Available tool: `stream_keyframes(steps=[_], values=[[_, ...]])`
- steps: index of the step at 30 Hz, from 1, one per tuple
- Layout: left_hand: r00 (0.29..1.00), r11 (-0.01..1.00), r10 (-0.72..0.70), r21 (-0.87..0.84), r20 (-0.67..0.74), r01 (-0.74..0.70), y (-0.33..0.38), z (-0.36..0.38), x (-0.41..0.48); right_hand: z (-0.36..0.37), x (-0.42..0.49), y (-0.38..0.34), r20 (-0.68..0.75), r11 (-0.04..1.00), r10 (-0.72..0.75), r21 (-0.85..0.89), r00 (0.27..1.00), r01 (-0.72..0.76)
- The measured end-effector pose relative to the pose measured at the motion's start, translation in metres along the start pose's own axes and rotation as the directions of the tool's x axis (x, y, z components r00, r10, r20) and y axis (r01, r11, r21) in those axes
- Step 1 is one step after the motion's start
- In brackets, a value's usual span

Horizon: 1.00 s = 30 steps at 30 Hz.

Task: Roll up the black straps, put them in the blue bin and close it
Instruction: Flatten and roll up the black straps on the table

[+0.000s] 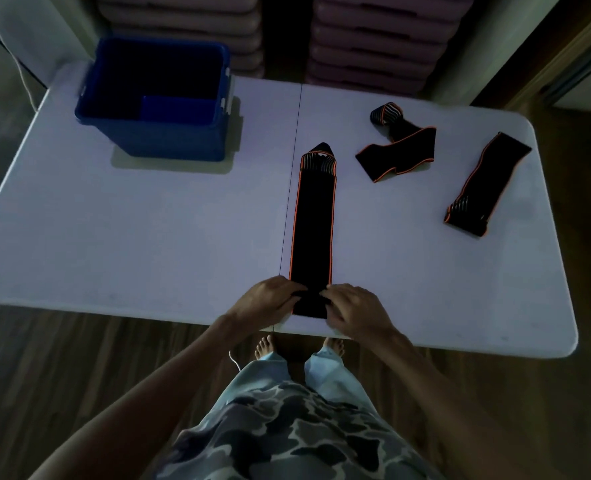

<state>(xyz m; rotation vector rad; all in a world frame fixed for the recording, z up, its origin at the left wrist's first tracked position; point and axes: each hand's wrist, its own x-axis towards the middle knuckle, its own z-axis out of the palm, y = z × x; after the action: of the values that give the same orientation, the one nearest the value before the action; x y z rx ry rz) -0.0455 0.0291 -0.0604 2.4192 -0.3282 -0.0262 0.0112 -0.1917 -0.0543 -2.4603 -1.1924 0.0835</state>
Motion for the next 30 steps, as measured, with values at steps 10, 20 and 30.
stream_keyframes(steps=[10,20,30], values=[[0.998,0.997,-0.063,-0.036,0.005,0.063,0.005,-0.007,-0.005,-0.003,0.001,0.005,-0.027,0.995,-0.021,0.1,0.999,0.024],[0.948,0.917,0.313,0.277,-0.052,-0.287,-0.008,0.015,-0.023,0.015,-0.016,0.012,0.063,0.962,-0.207,-0.168,0.976,0.215],[0.999,0.999,-0.038,0.014,0.007,0.038,0.005,-0.005,0.011,-0.007,0.014,0.009,0.091,0.984,0.003,0.175,0.996,-0.019]])
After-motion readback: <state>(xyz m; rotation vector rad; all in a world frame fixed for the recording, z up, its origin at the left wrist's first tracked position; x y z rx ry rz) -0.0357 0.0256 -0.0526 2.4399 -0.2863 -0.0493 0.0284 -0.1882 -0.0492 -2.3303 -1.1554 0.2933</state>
